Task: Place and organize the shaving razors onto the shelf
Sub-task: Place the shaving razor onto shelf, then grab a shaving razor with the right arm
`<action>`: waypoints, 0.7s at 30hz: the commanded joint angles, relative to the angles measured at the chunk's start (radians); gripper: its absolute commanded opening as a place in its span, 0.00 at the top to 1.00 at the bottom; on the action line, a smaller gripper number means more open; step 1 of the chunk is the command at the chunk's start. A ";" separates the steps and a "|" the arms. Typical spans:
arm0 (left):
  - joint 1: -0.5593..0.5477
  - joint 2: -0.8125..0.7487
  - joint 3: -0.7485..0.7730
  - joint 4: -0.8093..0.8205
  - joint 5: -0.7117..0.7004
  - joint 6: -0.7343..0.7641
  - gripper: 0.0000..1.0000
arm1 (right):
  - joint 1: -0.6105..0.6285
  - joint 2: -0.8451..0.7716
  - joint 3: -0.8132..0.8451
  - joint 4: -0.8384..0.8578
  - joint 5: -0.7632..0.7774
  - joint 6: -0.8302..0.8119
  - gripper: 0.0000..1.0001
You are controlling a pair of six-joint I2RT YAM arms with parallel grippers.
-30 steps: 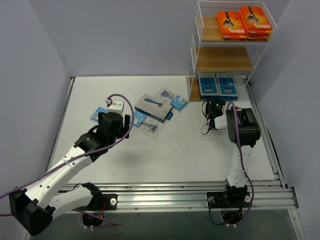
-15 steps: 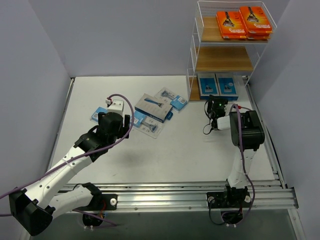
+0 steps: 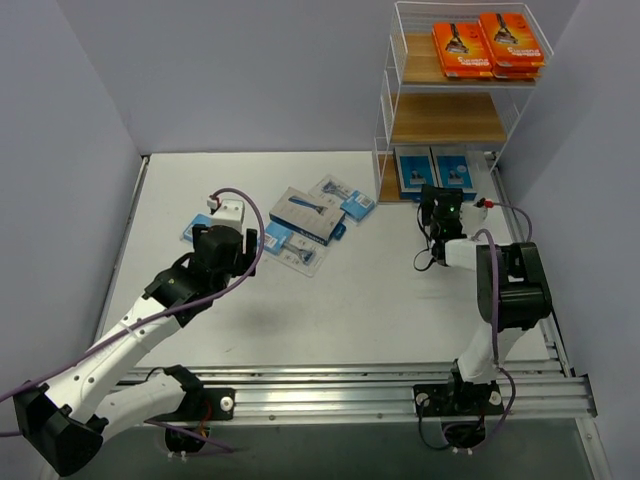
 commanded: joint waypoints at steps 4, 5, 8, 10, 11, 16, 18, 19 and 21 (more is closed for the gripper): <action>0.010 -0.020 0.024 0.007 -0.028 0.015 0.19 | 0.064 -0.171 -0.074 -0.130 -0.055 -0.225 0.53; 0.010 -0.020 0.026 0.007 -0.030 0.015 0.19 | 0.071 -0.194 -0.088 -0.154 -0.071 -0.241 0.53; 0.010 -0.023 0.026 0.007 -0.031 0.015 0.19 | 0.101 -0.223 -0.126 -0.150 -0.136 -0.272 0.53; 0.012 -0.023 0.023 0.007 -0.028 0.015 0.19 | 0.102 -0.236 -0.180 -0.131 -0.170 -0.267 0.54; 0.012 -0.023 0.023 0.007 -0.030 0.016 0.19 | 0.104 -0.240 -0.198 -0.092 -0.221 -0.273 0.54; 0.012 -0.020 0.021 0.005 -0.031 0.019 0.16 | 0.117 -0.228 -0.231 -0.078 -0.344 -0.347 0.54; 0.012 -0.021 0.021 0.008 -0.033 0.024 0.14 | 0.121 -0.223 -0.228 -0.079 -0.396 -0.375 0.54; 0.012 -0.021 0.015 0.013 -0.027 0.026 0.09 | 0.121 -0.222 -0.223 -0.082 -0.411 -0.382 0.54; 0.012 -0.018 0.018 0.010 -0.013 0.033 0.06 | 0.125 -0.222 -0.213 -0.107 -0.445 -0.404 0.53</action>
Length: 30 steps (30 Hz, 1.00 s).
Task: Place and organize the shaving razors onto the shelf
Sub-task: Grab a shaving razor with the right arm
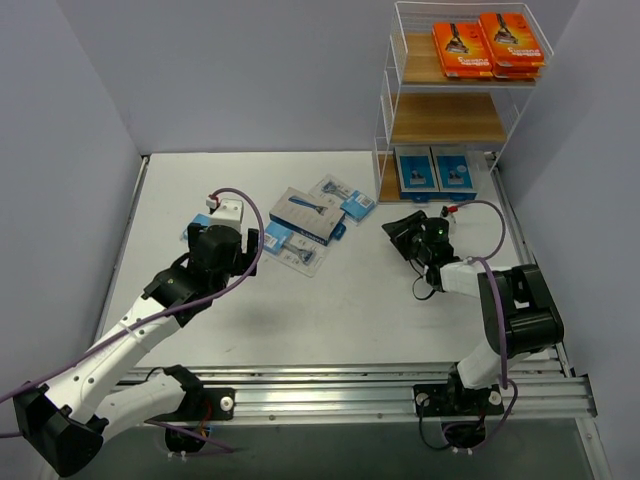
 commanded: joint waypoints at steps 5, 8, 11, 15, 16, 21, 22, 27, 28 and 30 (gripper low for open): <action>0.005 0.002 0.027 0.001 0.001 0.019 0.06 | 0.038 -0.044 0.109 -0.109 -0.117 -0.129 0.53; 0.007 -0.007 0.027 0.001 0.002 0.021 0.17 | 0.054 -0.062 0.139 -0.152 -0.117 -0.143 0.52; 0.005 -0.018 0.026 0.005 0.010 0.021 0.17 | 0.071 -0.052 0.159 -0.174 -0.108 -0.133 0.52; 0.005 -0.016 0.027 0.005 0.013 0.010 0.13 | 0.094 -0.022 0.112 -0.081 -0.114 -0.061 0.52; 0.005 -0.015 0.029 0.005 0.016 0.007 0.13 | 0.113 -0.001 0.115 -0.068 -0.109 -0.057 0.52; 0.005 -0.023 0.035 0.002 0.068 -0.010 0.13 | 0.163 0.091 0.144 -0.024 -0.085 -0.034 0.52; 0.005 -0.032 0.032 0.002 0.071 -0.010 0.13 | 0.169 0.125 0.152 -0.001 -0.082 -0.028 0.53; 0.004 -0.047 0.023 0.013 0.087 -0.019 0.13 | 0.209 0.218 0.175 0.079 -0.066 0.018 0.55; 0.002 -0.046 0.024 0.011 0.087 -0.019 0.13 | 0.212 0.246 0.178 0.106 -0.063 0.025 0.55; -0.002 -0.044 0.023 0.011 0.085 -0.025 0.13 | 0.223 0.274 0.196 0.123 -0.062 0.038 0.55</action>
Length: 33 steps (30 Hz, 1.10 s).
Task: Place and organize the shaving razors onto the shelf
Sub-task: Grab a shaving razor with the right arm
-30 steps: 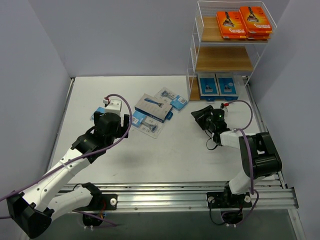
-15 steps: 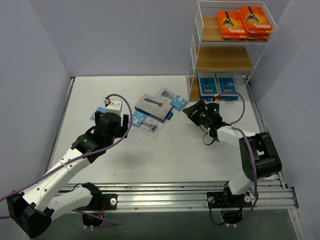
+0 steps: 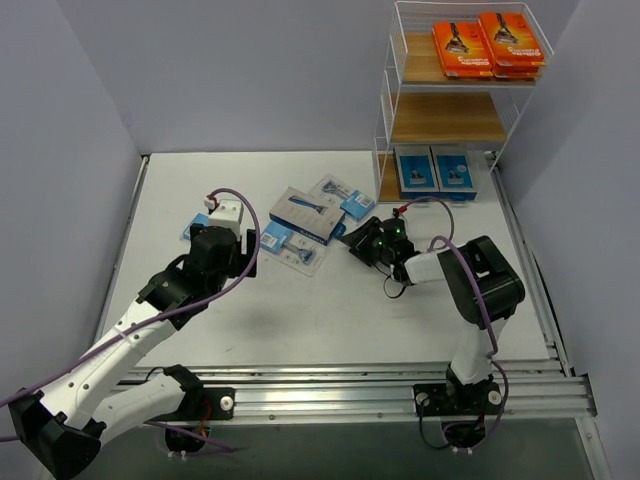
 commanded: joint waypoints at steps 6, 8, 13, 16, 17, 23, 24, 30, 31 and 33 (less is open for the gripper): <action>-0.019 0.007 0.023 0.015 0.025 -0.020 0.13 | 0.027 0.094 0.075 0.156 0.069 0.069 0.53; -0.024 0.014 0.023 0.013 0.022 -0.020 0.13 | 0.026 0.130 0.083 0.188 0.072 0.087 0.53; -0.035 0.025 0.020 0.011 -0.005 -0.020 0.13 | 0.026 0.223 0.127 0.272 0.054 0.134 0.53; -0.036 0.037 0.023 0.013 0.001 -0.020 0.13 | 0.027 0.257 0.154 0.289 0.045 0.152 0.53; -0.036 0.042 0.024 0.011 0.002 -0.020 0.13 | 0.027 0.262 0.169 0.285 0.045 0.151 0.53; -0.038 0.056 0.029 0.005 -0.009 -0.018 0.13 | 0.024 0.257 0.221 0.207 0.048 0.120 0.57; -0.036 0.056 0.029 0.005 -0.009 -0.017 0.13 | 0.024 0.258 0.224 0.202 0.042 0.118 0.58; -0.038 0.054 0.029 0.001 -0.035 -0.012 0.13 | 0.024 0.265 0.232 0.190 0.020 0.114 0.69; -0.038 0.054 0.029 0.001 -0.038 -0.010 0.13 | 0.024 0.266 0.232 0.190 0.017 0.114 0.71; -0.038 0.056 0.029 0.001 -0.047 -0.010 0.13 | 0.024 0.268 0.233 0.199 0.009 0.114 0.78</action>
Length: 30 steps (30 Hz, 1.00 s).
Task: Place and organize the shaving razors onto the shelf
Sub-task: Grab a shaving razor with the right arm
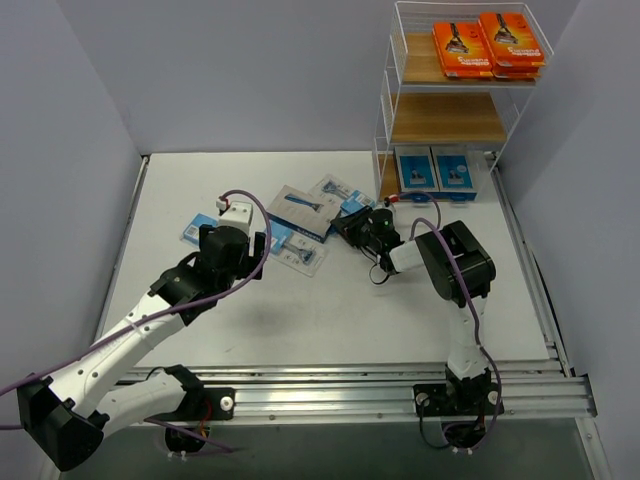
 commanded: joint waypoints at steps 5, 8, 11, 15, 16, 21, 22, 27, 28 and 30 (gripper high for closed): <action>-0.004 0.006 0.032 0.001 -0.021 0.005 0.13 | 0.003 0.021 0.032 0.020 -0.042 -0.015 0.90; -0.002 0.013 0.032 0.000 -0.020 0.008 0.13 | 0.002 0.020 0.041 0.023 -0.054 -0.015 0.96; -0.002 0.019 0.034 -0.003 -0.032 0.010 0.13 | 0.000 0.015 0.046 0.022 -0.071 -0.014 1.00; -0.002 0.021 0.034 -0.007 -0.047 0.011 0.13 | -0.007 -0.020 0.027 0.014 -0.084 -0.020 1.00; -0.002 0.021 0.035 -0.008 -0.055 0.013 0.13 | -0.010 -0.028 0.023 0.009 -0.088 -0.026 1.00; -0.002 0.019 0.035 -0.011 -0.075 0.016 0.13 | -0.033 -0.121 -0.038 -0.014 -0.112 -0.043 1.00; -0.002 0.019 0.037 -0.014 -0.078 0.017 0.13 | -0.041 -0.138 -0.049 -0.023 -0.114 -0.049 1.00; 0.001 0.012 0.035 -0.011 -0.089 0.020 0.13 | -0.088 -0.256 -0.132 -0.081 -0.135 -0.095 1.00; 0.001 0.010 0.035 -0.011 -0.092 0.022 0.13 | -0.096 -0.272 -0.144 -0.087 -0.141 -0.100 1.00; 0.001 0.009 0.035 -0.011 -0.098 0.023 0.13 | -0.107 -0.320 -0.169 -0.116 -0.153 -0.118 1.00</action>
